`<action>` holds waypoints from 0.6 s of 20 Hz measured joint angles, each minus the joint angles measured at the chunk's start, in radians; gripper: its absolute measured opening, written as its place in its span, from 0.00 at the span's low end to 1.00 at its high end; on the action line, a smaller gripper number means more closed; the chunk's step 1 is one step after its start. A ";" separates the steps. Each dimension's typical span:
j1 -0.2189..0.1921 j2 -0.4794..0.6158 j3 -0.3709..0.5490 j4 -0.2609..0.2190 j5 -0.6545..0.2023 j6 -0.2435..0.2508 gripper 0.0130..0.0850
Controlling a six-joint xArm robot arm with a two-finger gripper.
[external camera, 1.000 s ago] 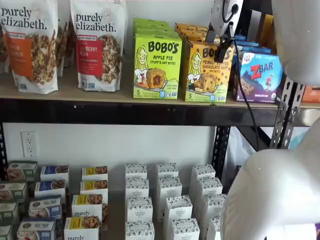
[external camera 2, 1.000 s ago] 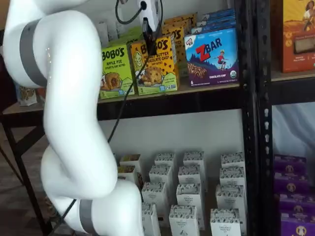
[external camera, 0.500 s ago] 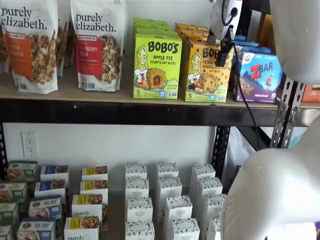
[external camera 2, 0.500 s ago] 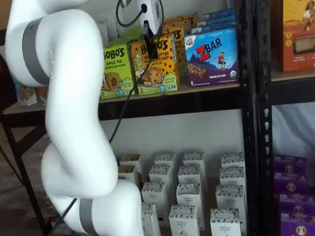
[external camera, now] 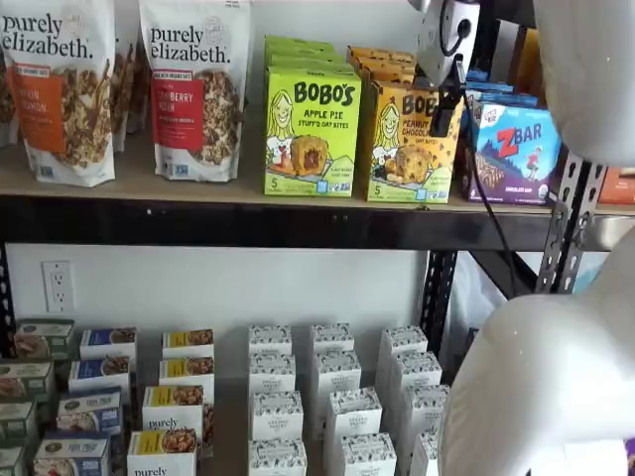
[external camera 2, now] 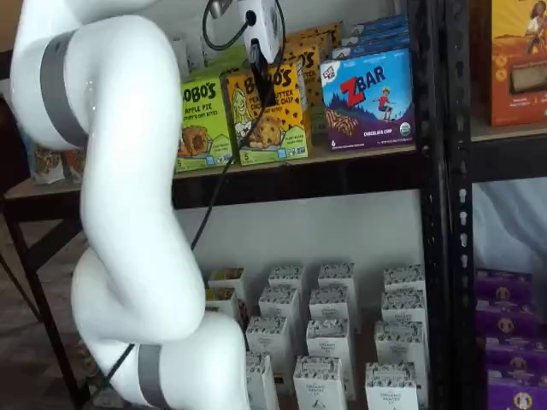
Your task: Pick up the orange box on the top shelf, the fifth box from the left
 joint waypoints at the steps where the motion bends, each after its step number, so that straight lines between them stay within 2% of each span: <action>1: 0.001 0.003 -0.003 -0.003 0.005 0.001 1.00; 8: -0.002 0.007 -0.006 0.012 0.003 0.000 1.00; 9: -0.003 0.005 -0.002 0.016 -0.003 -0.001 0.94; 12: -0.007 0.004 -0.003 0.024 -0.007 -0.004 0.89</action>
